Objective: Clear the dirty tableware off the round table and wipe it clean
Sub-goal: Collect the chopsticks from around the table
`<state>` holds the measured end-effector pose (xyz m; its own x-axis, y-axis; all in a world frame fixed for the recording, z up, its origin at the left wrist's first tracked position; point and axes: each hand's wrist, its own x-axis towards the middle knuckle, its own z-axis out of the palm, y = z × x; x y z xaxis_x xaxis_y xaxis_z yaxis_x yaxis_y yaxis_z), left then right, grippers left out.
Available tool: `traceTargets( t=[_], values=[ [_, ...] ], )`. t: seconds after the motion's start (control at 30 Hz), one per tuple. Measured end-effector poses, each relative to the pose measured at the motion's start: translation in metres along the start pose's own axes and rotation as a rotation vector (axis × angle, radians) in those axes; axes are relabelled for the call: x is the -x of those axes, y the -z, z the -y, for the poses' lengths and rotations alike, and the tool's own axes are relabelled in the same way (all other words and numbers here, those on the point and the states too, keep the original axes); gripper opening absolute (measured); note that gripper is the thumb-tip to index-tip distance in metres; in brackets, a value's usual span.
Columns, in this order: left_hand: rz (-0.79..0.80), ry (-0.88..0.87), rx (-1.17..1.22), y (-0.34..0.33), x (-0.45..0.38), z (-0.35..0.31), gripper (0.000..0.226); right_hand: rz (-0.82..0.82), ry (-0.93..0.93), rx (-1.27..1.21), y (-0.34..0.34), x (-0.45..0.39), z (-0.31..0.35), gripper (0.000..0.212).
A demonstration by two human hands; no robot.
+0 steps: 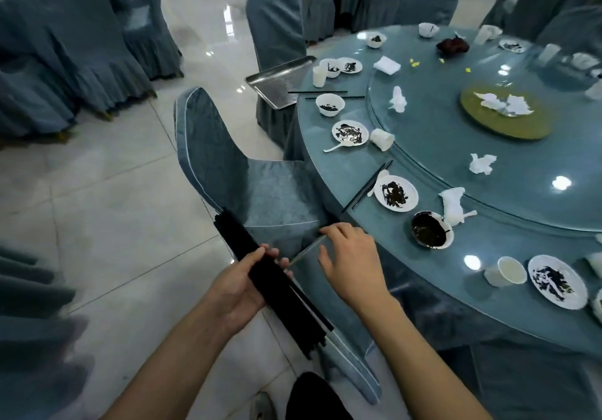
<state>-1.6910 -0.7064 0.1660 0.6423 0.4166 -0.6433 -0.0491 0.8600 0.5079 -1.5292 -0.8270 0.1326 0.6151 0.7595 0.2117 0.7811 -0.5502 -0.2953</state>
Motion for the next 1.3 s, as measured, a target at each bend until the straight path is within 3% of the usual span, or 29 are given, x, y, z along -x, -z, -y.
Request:
traceTargets(
  t=[0.4, 0.8, 1.1, 1.3],
  values=[
    [0.041, 0.095, -0.174, 0.011, -0.062, -0.070, 0.009, 0.112, -0.275, 0.056, -0.045, -0.055, -0.017, 0.033],
    [0.099, 0.173, -0.302, -0.049, -0.190, -0.149, 0.016, 0.167, -0.696, 0.061, -0.124, -0.167, -0.100, 0.024],
    [0.117, 0.265, -0.337, -0.068, -0.246, -0.154, 0.026, 0.297, -0.908, 0.150, -0.158, -0.197, -0.134, 0.044],
    [0.101, 0.294, -0.359, -0.071, -0.258, -0.155, 0.023, 0.293, -1.119, 0.013, -0.171, -0.210, -0.133, 0.029]
  ],
)
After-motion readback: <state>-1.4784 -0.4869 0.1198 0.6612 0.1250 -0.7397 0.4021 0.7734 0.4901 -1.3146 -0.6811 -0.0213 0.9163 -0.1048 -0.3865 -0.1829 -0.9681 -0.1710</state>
